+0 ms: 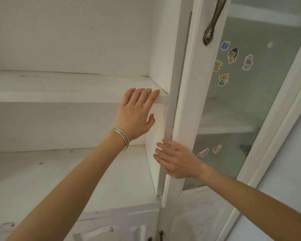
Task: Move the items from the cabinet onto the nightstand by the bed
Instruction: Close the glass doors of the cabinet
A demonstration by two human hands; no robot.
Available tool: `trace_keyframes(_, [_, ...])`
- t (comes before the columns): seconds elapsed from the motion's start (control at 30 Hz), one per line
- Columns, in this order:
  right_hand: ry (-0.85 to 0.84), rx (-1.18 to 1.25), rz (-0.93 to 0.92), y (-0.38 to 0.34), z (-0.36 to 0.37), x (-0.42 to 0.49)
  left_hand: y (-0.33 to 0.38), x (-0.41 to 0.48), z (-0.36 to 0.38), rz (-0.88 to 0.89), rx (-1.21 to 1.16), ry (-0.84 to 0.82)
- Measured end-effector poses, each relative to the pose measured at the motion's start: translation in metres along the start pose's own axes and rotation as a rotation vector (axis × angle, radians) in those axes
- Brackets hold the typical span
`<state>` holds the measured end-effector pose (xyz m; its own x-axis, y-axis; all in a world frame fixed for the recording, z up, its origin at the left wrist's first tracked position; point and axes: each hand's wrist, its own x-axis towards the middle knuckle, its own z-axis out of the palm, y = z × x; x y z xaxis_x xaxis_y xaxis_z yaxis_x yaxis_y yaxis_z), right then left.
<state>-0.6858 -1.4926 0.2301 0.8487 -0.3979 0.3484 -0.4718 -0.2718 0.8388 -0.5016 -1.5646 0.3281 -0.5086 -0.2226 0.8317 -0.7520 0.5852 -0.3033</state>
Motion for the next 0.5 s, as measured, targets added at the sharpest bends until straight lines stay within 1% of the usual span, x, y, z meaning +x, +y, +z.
trace_keyframes(0.07, [-0.014, -0.034, -0.028, 0.002, 0.003, -0.005, 0.001, 0.000, 0.002, -0.008, 0.002, 0.012])
trace_keyframes(0.2, [0.050, 0.005, 0.010, 0.000, 0.012, -0.006, 0.003, 0.000, 0.003, -0.026, -0.010, 0.035])
trace_keyframes(0.5, [0.129, 0.026, 0.030, 0.002, 0.013, -0.002, 0.007, 0.001, 0.005, -0.044, -0.027, 0.079])
